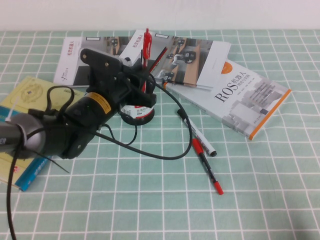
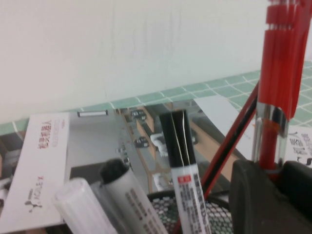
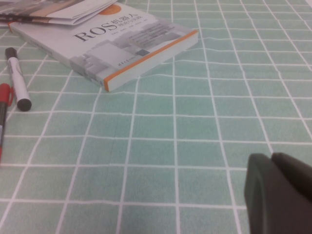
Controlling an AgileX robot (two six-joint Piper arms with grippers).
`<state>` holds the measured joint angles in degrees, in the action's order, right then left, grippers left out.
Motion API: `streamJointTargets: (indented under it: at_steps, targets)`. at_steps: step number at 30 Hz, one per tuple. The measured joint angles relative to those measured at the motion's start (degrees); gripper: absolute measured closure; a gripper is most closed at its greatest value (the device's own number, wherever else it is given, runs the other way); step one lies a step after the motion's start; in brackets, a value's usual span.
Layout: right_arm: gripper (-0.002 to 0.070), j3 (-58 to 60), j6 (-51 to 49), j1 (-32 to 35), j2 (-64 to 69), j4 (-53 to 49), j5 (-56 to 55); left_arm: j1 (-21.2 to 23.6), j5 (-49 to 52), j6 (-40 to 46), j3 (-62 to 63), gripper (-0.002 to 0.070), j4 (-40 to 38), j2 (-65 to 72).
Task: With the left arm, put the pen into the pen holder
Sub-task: Place the pen onto the pen holder
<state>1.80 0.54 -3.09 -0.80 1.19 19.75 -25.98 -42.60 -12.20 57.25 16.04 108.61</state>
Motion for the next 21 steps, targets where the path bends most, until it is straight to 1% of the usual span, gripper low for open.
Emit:
streamJointTargets:
  at_steps: [5,7,8,10,14,17,21]
  targets:
    - [0.0696,0.0,0.0,0.0,0.0,0.0,0.0,0.0,-0.2,0.0,0.0,0.0606,0.1,0.8]
    - [0.0696,0.0,0.0,0.0,0.0,0.0,0.0,0.0,-0.2,0.1,0.0,0.0591,0.1,0.8]
    - [0.0696,0.0,0.0,0.0,0.0,0.0,0.0,0.0,-0.2,0.1,0.0,0.0571,0.1,0.8]
    - [0.0696,0.0,0.0,0.0,0.0,0.0,0.0,0.0,0.0,0.1,0.0,0.051,0.1,0.8]
    - [0.0696,0.0,0.0,0.0,0.0,0.0,0.0,0.0,1.6,0.1,0.0,0.0348,0.1,0.8]
    - [0.0696,0.0,0.0,0.0,0.0,0.0,0.0,0.0,3.4,0.1,0.0,0.03,0.1,0.6]
    - [0.0696,0.0,0.0,0.0,0.0,0.0,0.0,0.0,8.6,0.1,0.0,0.0287,0.2,-2.9]
